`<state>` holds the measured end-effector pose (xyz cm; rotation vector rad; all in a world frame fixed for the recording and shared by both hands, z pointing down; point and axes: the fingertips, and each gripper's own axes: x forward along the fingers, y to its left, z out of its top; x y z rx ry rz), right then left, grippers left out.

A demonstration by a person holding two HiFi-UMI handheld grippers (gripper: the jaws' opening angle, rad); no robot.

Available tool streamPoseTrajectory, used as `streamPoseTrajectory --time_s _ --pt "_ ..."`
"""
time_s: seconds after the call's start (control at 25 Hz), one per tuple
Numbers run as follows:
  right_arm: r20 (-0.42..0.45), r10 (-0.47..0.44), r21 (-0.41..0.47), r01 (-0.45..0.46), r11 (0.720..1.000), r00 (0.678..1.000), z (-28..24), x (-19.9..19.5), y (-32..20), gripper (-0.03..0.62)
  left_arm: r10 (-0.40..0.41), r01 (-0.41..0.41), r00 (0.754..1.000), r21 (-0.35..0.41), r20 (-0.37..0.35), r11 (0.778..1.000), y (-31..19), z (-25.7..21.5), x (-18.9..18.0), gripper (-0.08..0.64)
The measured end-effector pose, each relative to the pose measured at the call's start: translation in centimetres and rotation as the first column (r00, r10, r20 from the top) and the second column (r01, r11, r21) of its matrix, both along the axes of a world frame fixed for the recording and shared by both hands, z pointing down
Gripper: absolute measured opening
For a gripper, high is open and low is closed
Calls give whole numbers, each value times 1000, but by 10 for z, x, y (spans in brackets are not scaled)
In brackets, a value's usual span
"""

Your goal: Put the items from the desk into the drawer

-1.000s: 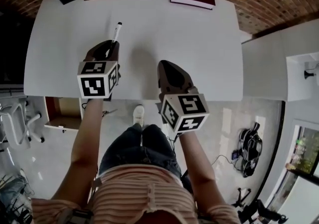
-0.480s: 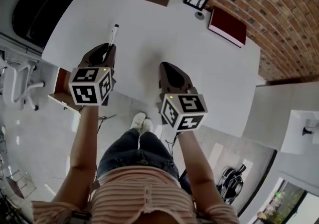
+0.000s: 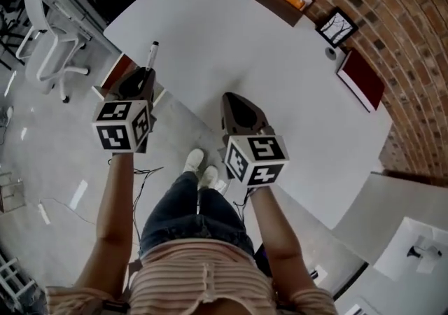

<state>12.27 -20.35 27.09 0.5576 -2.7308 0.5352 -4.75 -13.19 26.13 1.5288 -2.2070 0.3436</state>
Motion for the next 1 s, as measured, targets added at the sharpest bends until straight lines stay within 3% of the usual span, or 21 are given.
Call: streamPoseTrajectory --time_s 0.4,1.0 --pt "-31 -243 7 244 970 969 9 -85 65 18 -203 202 978 -30 -53 979 88 31 -48 69" --pt "-126 -342 -3 344 939 931 39 -212 105 17 -264 253 950 -83 -168 964 123 90 -154 69"
